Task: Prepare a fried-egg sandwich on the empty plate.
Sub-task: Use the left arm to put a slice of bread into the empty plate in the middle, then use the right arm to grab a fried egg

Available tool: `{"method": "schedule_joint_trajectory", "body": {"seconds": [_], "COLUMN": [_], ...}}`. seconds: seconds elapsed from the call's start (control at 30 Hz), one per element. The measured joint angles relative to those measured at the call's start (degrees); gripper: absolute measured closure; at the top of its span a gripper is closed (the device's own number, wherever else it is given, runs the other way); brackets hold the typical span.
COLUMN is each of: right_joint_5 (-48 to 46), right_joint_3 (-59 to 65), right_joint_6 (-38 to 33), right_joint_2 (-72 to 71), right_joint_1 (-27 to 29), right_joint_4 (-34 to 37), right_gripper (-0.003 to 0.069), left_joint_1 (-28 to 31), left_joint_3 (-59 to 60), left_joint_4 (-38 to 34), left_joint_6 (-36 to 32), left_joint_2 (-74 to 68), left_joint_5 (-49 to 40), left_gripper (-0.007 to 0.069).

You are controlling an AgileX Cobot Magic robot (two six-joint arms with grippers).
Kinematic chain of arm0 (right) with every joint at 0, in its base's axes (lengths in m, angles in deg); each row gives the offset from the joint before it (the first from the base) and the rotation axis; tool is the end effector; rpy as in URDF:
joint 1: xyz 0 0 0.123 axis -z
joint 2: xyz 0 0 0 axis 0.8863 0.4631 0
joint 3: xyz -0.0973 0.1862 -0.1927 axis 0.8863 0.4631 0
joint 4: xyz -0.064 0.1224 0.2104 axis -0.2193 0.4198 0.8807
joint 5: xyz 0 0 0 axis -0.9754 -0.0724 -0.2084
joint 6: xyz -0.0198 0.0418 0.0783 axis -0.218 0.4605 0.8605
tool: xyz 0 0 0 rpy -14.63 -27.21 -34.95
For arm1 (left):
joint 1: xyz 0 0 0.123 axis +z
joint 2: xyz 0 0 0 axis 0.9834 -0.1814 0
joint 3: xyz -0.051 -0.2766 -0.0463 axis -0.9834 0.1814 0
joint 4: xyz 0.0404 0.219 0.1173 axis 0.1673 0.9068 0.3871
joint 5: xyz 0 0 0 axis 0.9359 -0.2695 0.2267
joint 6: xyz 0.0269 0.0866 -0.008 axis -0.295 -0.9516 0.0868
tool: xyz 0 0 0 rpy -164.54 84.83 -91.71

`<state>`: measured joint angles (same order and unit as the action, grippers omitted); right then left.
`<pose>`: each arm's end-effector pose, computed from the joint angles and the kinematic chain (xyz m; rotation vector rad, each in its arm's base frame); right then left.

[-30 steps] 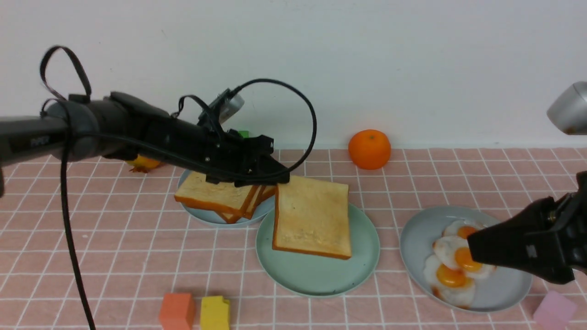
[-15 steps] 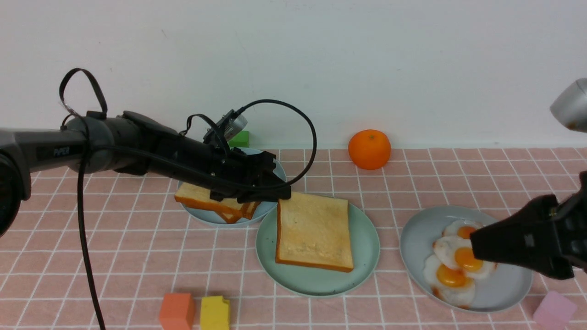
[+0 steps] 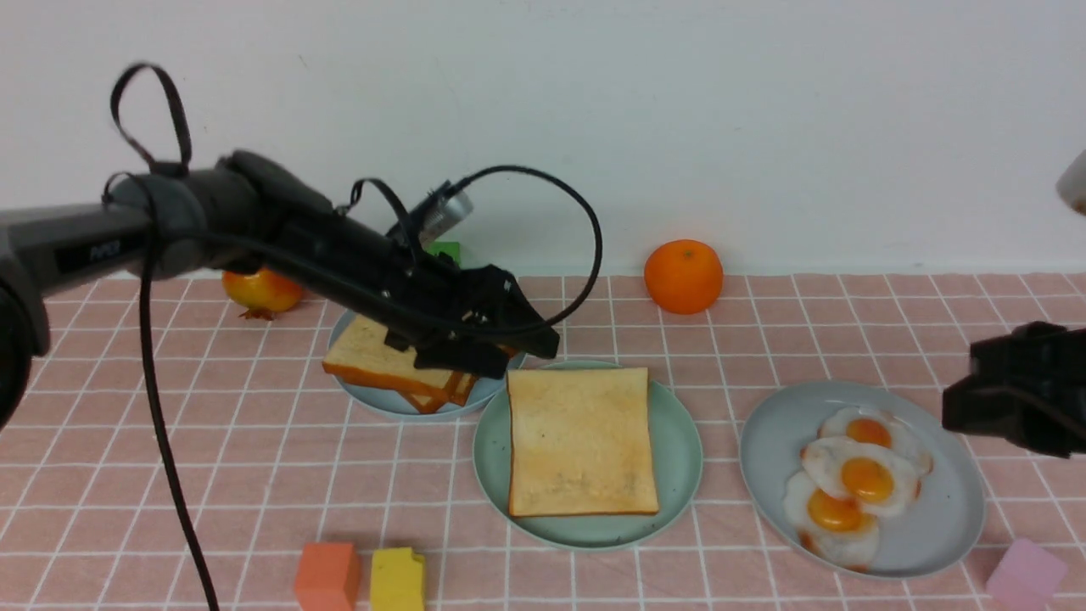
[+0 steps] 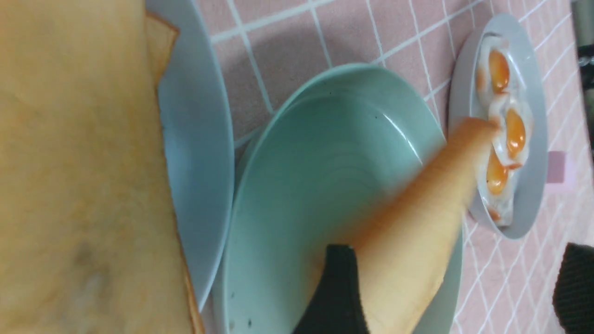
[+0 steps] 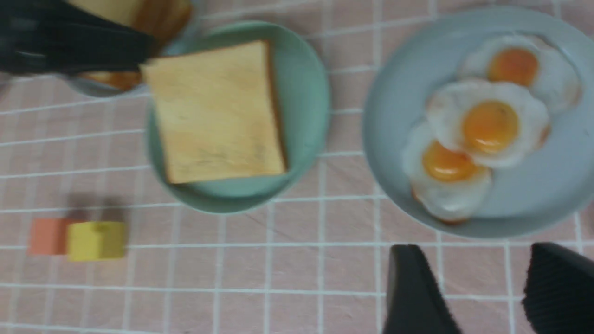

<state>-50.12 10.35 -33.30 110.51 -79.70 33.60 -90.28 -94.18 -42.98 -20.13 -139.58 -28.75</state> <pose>0.1911 0.0686 0.3287 0.0600 2.4808 0.4180 0.4334 -0.1478 0.2072 0.3177 2.5673 -1.1545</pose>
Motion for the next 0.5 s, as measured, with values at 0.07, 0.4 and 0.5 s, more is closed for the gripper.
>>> {"method": "schedule_joint_trajectory", "body": {"seconds": [0.07, 0.4, 0.5], "right_joint_5": [0.0, 3.2, 6.0], "right_joint_3": [0.0, 1.9, 5.1], "right_joint_6": [-1.3, -12.6, -16.2], "right_joint_2": [1.6, 9.3, 12.4], "right_joint_1": [2.0, 19.2, 21.2], "right_joint_4": [2.6, 18.4, 21.8], "right_gripper": [0.0253, 0.0245, 0.0245], "left_joint_1": [0.0, 0.0, 0.0], "left_joint_3": [-1.5, -1.9, 2.2], "left_joint_4": [4.0, 17.2, 18.1], "left_joint_6": [3.4, 12.9, 12.7], "left_joint_2": [2.3, 20.5, 30.2], "left_joint_5": [-0.4, -4.0, -3.5], "left_gripper": [0.0019, 0.013, 0.0175]}}
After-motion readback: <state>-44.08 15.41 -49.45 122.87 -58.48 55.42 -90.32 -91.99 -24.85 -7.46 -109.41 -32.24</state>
